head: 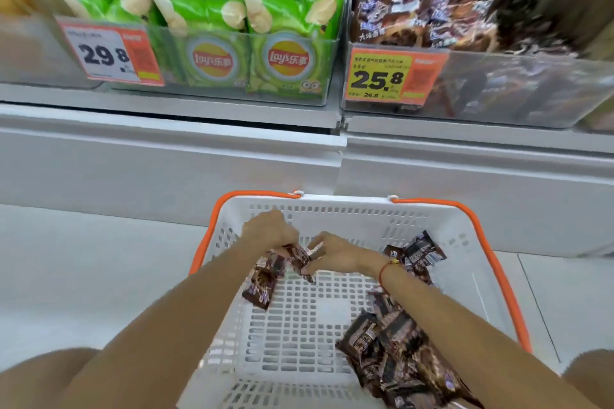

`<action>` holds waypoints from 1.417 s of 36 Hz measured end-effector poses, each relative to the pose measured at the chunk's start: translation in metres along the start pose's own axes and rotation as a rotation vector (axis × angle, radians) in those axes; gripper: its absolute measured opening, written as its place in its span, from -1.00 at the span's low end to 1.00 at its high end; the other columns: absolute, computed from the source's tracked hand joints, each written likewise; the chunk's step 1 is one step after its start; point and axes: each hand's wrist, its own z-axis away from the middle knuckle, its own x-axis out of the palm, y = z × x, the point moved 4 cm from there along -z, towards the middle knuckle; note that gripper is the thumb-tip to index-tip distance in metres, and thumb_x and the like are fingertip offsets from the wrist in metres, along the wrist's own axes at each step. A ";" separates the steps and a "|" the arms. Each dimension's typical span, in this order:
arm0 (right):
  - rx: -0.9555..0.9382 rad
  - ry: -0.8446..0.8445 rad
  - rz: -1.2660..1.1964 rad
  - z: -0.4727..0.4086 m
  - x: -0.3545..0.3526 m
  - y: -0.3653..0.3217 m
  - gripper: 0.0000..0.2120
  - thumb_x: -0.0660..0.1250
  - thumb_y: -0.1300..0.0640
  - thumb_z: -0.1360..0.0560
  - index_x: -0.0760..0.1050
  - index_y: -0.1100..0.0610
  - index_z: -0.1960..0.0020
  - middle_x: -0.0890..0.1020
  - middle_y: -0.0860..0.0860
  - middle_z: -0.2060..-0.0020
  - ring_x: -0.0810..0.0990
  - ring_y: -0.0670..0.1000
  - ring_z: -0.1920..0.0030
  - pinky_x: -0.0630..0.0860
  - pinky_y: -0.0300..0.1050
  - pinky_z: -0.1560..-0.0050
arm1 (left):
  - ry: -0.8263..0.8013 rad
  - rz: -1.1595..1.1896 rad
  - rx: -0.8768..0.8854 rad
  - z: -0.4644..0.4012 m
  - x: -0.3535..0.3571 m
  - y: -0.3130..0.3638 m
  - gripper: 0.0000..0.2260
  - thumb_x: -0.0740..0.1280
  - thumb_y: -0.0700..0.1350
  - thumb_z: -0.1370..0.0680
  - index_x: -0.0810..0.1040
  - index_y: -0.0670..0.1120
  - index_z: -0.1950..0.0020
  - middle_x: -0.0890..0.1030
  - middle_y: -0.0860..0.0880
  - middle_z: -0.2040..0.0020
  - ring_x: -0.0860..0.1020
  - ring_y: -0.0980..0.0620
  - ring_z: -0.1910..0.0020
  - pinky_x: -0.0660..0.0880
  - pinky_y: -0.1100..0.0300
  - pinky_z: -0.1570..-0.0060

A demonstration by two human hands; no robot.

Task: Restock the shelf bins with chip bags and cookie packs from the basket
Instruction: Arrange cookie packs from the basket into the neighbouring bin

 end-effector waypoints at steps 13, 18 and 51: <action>-0.144 0.046 -0.124 0.116 -0.127 -0.040 -0.73 0.11 0.03 -0.65 0.48 0.13 -0.20 0.60 0.09 -0.09 0.55 -0.02 -0.03 0.44 -0.02 -0.25 | 0.236 0.121 0.387 0.075 -0.094 0.085 -0.58 0.09 0.14 -0.63 0.56 -0.11 0.16 0.66 -0.12 0.12 0.64 -0.12 0.08 0.50 0.15 0.14; -0.228 0.062 -0.270 0.136 -0.149 -0.058 -0.75 0.08 0.05 -0.65 0.52 0.08 -0.11 0.61 0.13 -0.05 0.56 0.06 -0.02 0.44 -0.01 -0.22 | 0.323 0.287 0.525 0.087 -0.121 0.093 -0.74 0.35 0.18 -0.49 0.54 0.01 0.05 0.62 0.07 0.00 0.60 0.06 0.04 0.48 0.11 -0.06; -0.498 0.944 -0.437 0.227 -0.296 -0.103 -0.81 0.41 0.14 -0.49 0.59 -0.06 -0.07 0.64 -0.07 0.02 0.57 -0.16 0.02 0.42 -0.24 0.09 | 1.127 0.000 0.401 0.072 -0.269 0.182 -0.73 0.08 -0.09 -0.62 0.52 -0.17 -0.09 0.61 -0.18 -0.01 0.56 -0.16 0.00 0.45 0.04 0.09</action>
